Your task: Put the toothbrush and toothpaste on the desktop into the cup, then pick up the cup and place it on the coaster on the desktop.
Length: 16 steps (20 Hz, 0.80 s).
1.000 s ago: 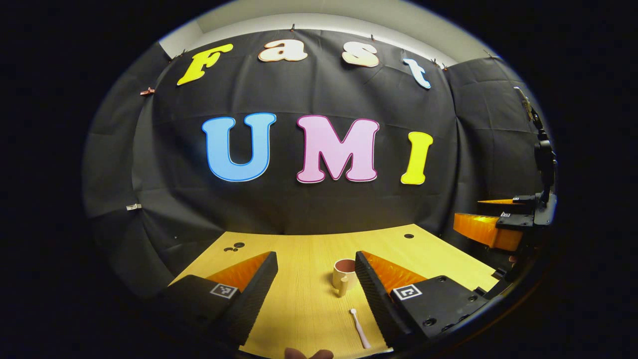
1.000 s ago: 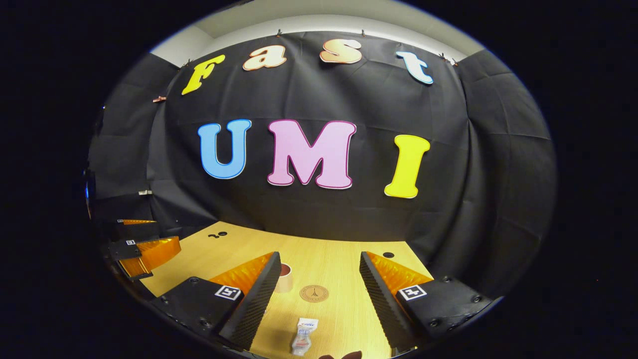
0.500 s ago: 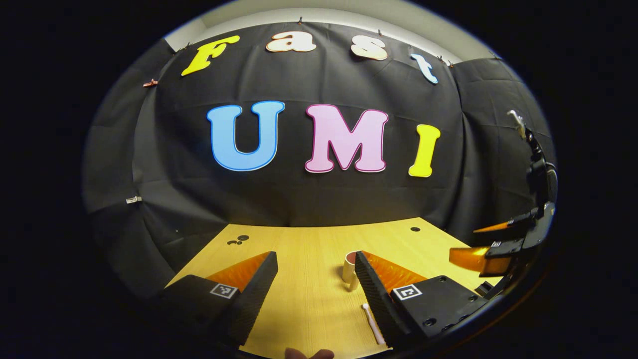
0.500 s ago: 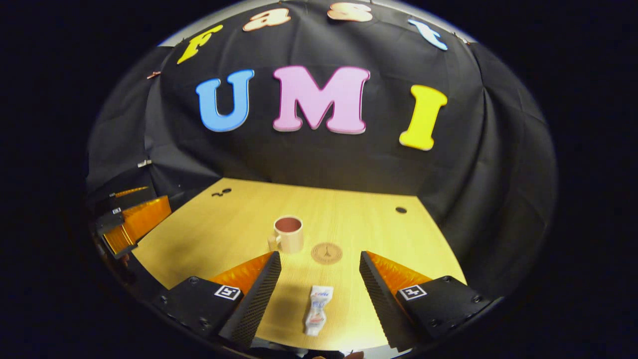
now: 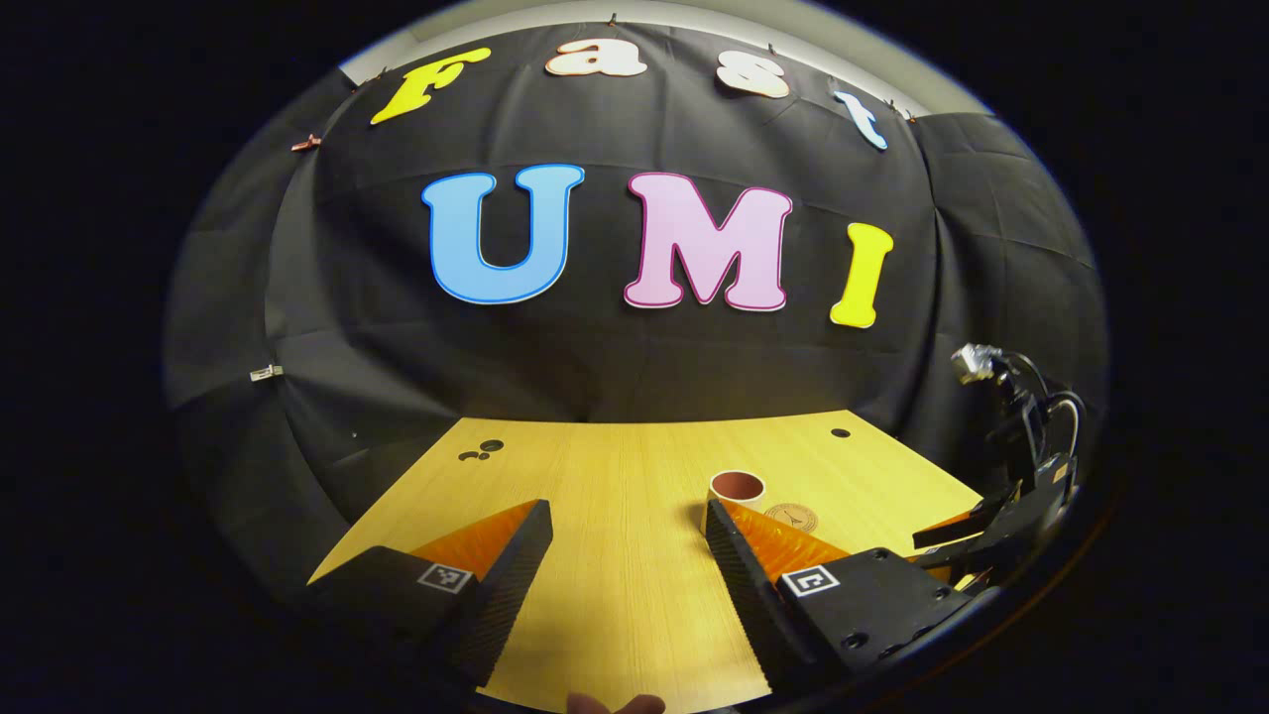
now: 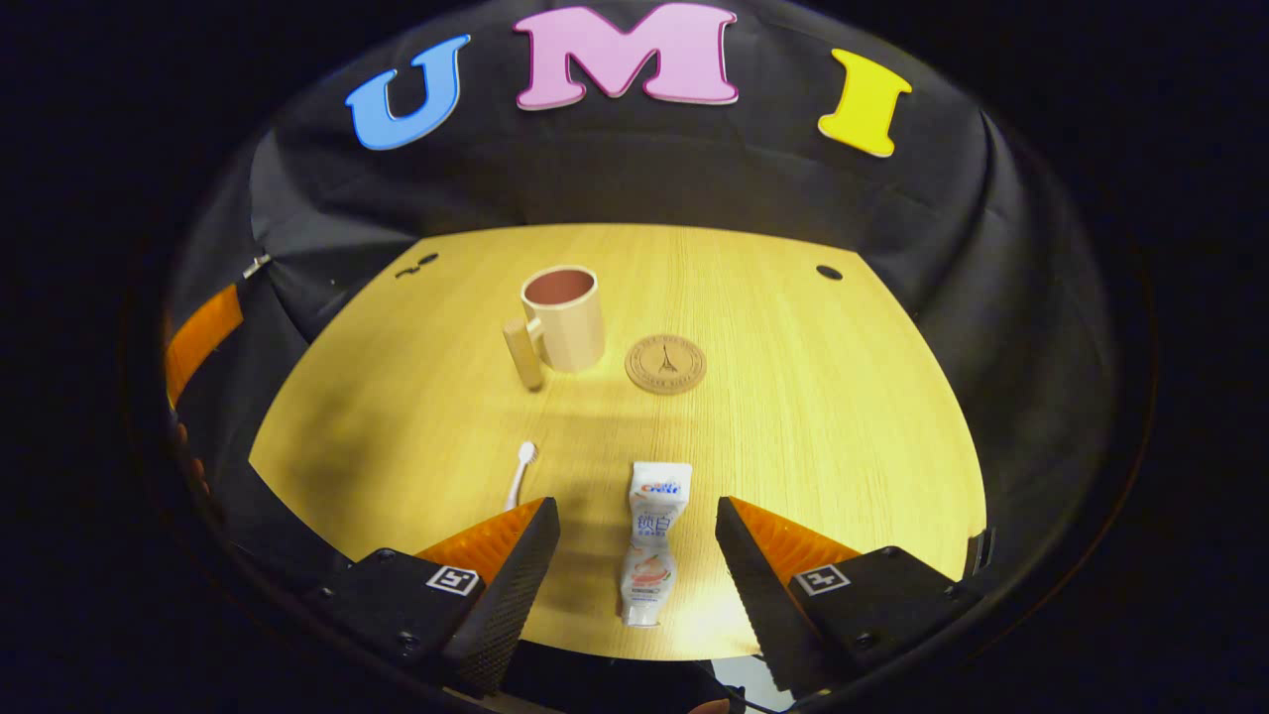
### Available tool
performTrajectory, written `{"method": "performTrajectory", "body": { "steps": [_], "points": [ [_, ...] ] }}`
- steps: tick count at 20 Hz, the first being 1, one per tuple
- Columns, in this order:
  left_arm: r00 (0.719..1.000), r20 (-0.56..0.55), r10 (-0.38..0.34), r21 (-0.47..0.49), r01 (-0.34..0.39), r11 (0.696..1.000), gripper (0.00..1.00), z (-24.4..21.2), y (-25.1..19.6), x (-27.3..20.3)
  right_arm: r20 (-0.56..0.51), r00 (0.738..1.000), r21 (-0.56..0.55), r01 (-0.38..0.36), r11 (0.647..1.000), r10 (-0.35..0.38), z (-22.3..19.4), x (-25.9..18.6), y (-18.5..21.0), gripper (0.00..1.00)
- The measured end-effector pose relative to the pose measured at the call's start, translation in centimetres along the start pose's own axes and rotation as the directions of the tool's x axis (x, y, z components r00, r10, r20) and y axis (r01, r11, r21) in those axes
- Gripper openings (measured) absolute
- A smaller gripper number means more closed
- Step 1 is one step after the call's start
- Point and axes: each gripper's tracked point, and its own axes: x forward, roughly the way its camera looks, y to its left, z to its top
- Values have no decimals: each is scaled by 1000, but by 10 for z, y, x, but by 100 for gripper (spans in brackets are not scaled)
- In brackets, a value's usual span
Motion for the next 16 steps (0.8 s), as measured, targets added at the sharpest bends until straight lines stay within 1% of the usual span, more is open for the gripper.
{"method": "performTrajectory", "body": {
  "steps": [3,8,11,12,16],
  "points": [
    [1000,-21,9,13,-9,1000,97,-10,6,3,-74,997,15,17,1000,-16,-19,25,-6,98],
    [998,-53,21,13,-21,1000,97,-20,12,7,-170,985,9,35,999,-32,-34,54,-10,98],
    [997,-70,27,6,-27,1000,97,-24,14,10,-218,976,7,31,1000,-28,-41,65,-10,94],
    [997,-73,32,6,-32,999,97,-24,15,10,-232,972,7,28,1000,-26,-43,67,-9,93],
    [995,-81,58,8,-58,998,97,-32,18,7,-284,958,7,33,999,-30,-50,77,-11,86]
  ]
}}
